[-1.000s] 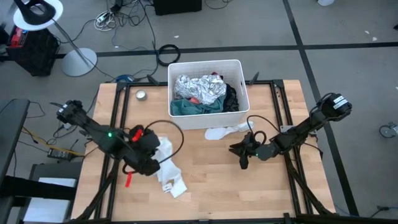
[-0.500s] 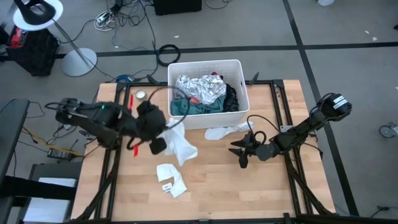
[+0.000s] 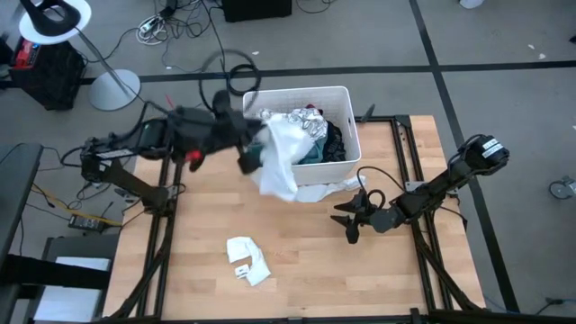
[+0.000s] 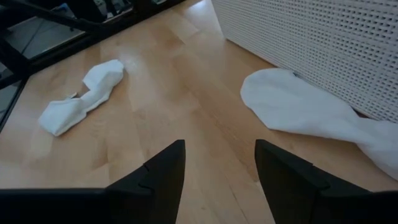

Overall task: Sort clothes
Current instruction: Put the white pants into the white laundry organizer

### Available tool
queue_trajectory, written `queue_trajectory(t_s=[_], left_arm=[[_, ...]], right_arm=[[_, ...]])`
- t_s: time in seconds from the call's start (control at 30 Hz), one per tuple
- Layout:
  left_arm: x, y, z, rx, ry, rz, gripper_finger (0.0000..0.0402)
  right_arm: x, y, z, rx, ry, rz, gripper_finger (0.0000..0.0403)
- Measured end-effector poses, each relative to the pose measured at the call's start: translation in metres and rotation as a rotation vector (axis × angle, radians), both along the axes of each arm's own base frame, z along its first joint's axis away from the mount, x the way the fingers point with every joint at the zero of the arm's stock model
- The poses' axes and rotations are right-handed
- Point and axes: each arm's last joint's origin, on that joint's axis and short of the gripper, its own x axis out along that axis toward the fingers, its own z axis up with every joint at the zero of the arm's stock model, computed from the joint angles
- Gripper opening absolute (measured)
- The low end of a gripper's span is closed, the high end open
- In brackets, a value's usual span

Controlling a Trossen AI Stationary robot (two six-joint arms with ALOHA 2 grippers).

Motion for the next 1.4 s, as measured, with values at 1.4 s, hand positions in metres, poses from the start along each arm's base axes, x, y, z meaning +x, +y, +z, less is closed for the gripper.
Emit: queue_trajectory(t_s=[1.4], left_arm=[[0.070,0.142,-0.196,-0.478,0.469,0.203,0.0004]], right_arm=[[0.000,0.000,-0.001,-0.006,0.012,0.001,0.0189]])
